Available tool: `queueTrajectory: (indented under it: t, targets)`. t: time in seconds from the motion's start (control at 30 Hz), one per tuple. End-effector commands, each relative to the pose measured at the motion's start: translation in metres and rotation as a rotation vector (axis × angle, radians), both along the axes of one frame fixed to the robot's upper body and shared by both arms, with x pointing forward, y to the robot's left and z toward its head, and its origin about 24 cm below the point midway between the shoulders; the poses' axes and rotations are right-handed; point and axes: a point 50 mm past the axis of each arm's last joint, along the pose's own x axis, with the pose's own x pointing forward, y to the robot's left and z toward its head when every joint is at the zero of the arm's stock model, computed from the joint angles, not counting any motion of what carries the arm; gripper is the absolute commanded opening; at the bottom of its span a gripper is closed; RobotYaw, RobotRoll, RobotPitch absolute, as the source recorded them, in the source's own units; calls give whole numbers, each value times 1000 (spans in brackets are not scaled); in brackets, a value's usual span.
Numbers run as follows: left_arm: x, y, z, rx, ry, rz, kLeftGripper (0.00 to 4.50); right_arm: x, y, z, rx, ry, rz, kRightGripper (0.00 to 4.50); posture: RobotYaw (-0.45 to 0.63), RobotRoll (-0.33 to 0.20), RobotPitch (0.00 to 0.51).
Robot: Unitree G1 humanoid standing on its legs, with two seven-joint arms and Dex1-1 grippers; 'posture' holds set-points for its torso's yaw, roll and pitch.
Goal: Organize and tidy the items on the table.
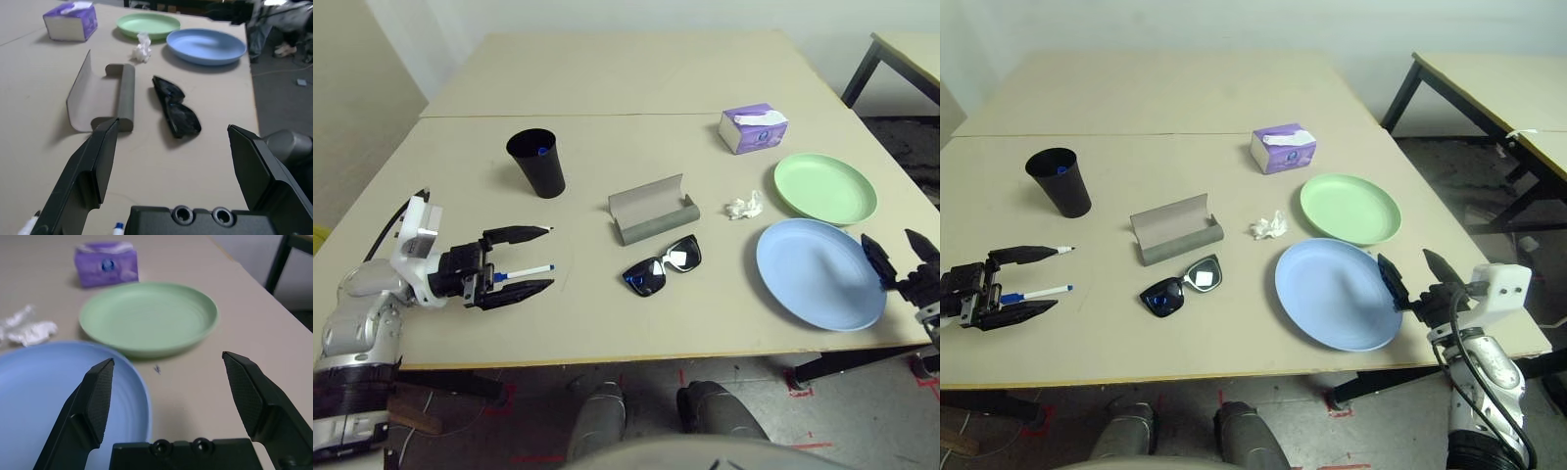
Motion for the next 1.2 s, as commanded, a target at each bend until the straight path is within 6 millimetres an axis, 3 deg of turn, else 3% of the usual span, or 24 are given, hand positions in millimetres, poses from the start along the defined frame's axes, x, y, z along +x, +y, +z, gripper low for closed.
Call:
queueTrajectory:
  t: [0.03,0.23,0.77,1.2]
  targets:
    - [4,-3,-6,18,-3,2,4481,-12,-3,9,8,98,-26,4500,-84,0,89]
    - [12,-13,-8,39,-73,-21,4481,-27,8,11,39,223,28,4500,-113,0,97]
    - [17,-24,-13,22,-98,-25,4481,-33,31,1,185,424,139,4500,-115,0,101]
    - [15,-23,-15,10,-120,6,4481,-21,50,-8,318,549,221,4500,-85,0,97]
